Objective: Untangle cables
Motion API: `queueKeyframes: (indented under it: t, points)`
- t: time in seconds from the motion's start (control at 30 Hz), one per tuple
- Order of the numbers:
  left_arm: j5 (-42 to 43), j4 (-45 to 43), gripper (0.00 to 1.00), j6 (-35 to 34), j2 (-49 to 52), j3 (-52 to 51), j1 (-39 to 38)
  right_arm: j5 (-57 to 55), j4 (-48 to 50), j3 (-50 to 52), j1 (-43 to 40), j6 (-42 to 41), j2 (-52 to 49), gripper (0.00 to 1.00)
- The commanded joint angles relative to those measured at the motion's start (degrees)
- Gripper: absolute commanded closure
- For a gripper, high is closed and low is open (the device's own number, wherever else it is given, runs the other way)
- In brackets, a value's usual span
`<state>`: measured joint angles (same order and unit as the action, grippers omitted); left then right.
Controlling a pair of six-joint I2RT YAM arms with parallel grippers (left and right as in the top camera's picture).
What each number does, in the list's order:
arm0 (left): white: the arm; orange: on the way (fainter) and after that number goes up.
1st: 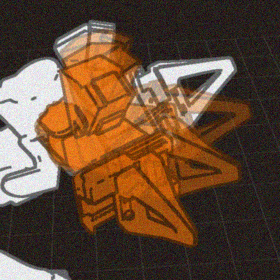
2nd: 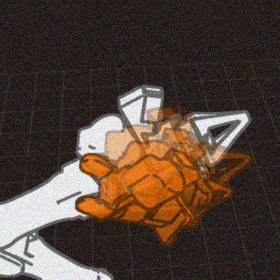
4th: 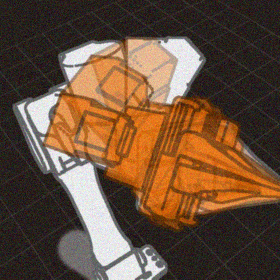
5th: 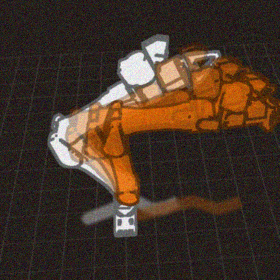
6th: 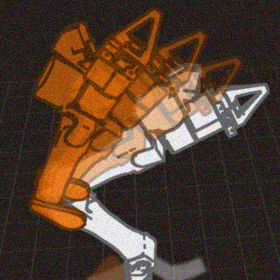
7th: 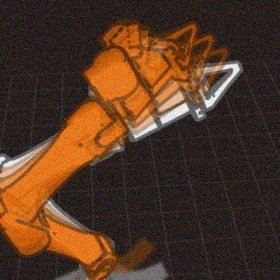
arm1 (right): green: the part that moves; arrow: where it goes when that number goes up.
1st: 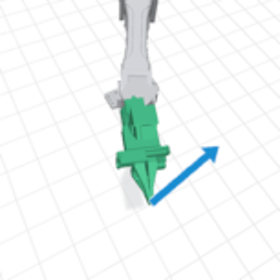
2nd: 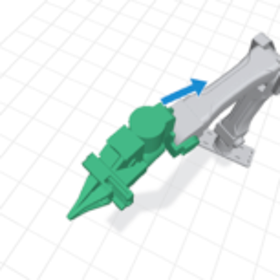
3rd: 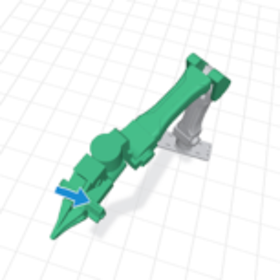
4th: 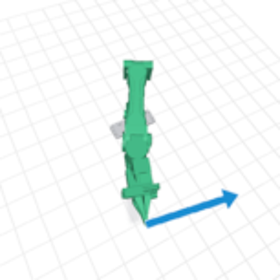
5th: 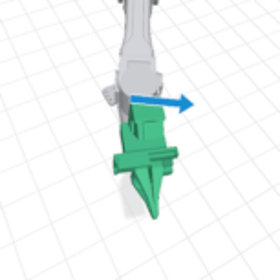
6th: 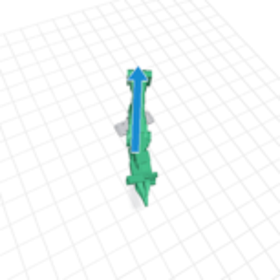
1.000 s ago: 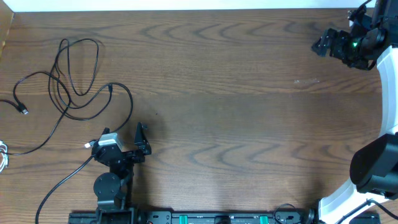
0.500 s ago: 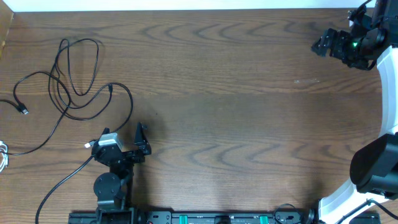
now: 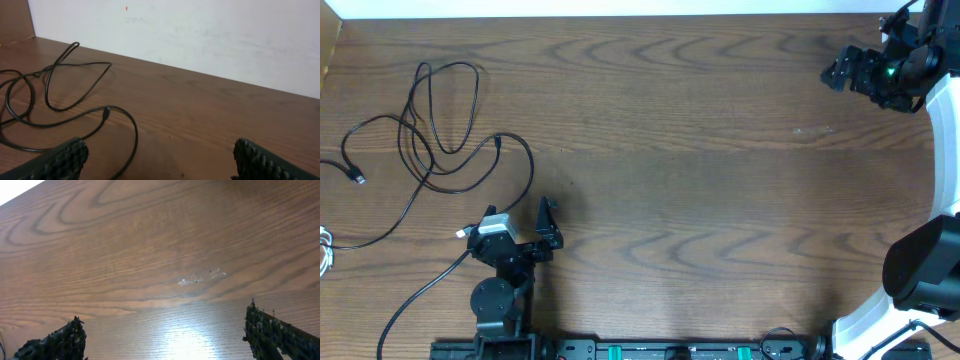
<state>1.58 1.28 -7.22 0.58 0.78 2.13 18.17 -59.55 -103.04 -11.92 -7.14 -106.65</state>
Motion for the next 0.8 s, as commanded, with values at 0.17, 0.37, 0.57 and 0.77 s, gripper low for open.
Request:
queueKeyframes:
  t: [0.17, 0.37, 0.57, 0.77]
  points:
    - [-0.79, 2.82, 0.06, 0.98, -0.35, -0.55, -0.28, -7.15, 2.86, -1.07, 0.39, 0.57, 1.46, 0.01]
    - [-0.79, 2.82, 0.06, 1.01, -0.35, -0.55, -0.28, -7.34, 9.79, 1.27, 2.43, 1.7, 4.92, 0.01]
    - [-0.79, 2.82, 0.06, 0.98, -0.35, -0.55, -0.28, -7.32, 28.2, 16.96, 4.61, 4.24, 14.75, 0.01]
    - [-0.79, 2.82, 0.06, 0.98, -0.35, -0.55, -0.28, -7.13, 52.02, 42.23, 5.4, 4.26, 28.7, 0.01]
